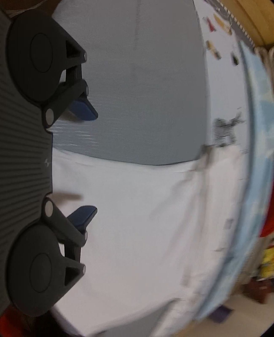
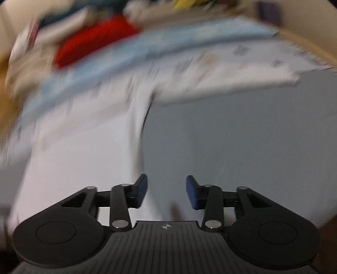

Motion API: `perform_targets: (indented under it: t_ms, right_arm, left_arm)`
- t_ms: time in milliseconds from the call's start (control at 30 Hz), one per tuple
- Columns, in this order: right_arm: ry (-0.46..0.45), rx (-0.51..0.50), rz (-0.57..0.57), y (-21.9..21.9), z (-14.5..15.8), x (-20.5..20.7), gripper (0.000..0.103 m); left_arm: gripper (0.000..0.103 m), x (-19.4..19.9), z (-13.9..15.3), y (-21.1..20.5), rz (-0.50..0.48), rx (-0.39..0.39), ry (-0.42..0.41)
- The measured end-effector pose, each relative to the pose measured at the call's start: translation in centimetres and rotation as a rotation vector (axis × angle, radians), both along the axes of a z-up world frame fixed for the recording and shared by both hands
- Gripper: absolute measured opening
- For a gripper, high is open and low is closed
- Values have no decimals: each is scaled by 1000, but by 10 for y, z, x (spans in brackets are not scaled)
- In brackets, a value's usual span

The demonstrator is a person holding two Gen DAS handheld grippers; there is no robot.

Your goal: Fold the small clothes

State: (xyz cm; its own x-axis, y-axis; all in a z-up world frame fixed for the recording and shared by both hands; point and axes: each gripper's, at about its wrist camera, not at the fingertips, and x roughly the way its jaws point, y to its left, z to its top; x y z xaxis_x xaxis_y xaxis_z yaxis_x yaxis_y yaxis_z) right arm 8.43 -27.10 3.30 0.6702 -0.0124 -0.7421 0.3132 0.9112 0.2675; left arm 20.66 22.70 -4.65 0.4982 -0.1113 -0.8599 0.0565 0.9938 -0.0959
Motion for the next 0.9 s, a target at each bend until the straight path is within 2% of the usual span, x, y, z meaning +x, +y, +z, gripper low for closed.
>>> perform_targets:
  t_ms: [33,67,133,200,300,367,433,500,533,567,600,633,767,900]
  right_arm:
    - [-43,5,-69,-18,7,8,57]
    - [-90,17,-152,-40,10,20,60]
    - [-143,46,-285,-78,7,43,60]
    - [-160,90,-426,-120,-10,71,60]
    - [-111,76,-571,-171,-38,111,57]
    - [-61,45,-633,-199,-57,137,56]
    - [-35,61,-685,-227,-78,156,56]
    - [-33,106,-710,-242,-100,175,59]
    - [-84,72,-712,-244,-102,183,63]
    - [-92,44,-699,-248,-107,191,48]
    - [-79,8,-684,-247,-108,198,17]
    - [-63,-36,-665,-248,-109,207,3]
    - [-138,-144,-637,-239,-84,226,3]
    - [-273,-259,-471,-180,-20,256,3]
  left_arm:
    - [92,8,7,-2,22,-21,-29]
    - [92,11,15,-4,42,-38,-51]
    - [92,29,26,-7,97,-74,-93]
    - [92,49,31,-9,157,-115,-125]
    - [92,82,26,-8,223,-151,-139]
    - [92,103,15,-7,253,-133,-142]
    - [92,121,0,-6,291,-109,-119]
    - [92,136,-10,-3,332,-112,-80]
    - [92,141,-13,-1,358,-124,-70]
    - [92,145,-14,2,377,-136,-65]
    - [92,149,-15,5,399,-150,-63]
    - [92,152,-16,8,421,-165,-65]
    - [92,162,-16,21,468,-174,-82]
    - [92,171,-14,36,518,-199,-89]
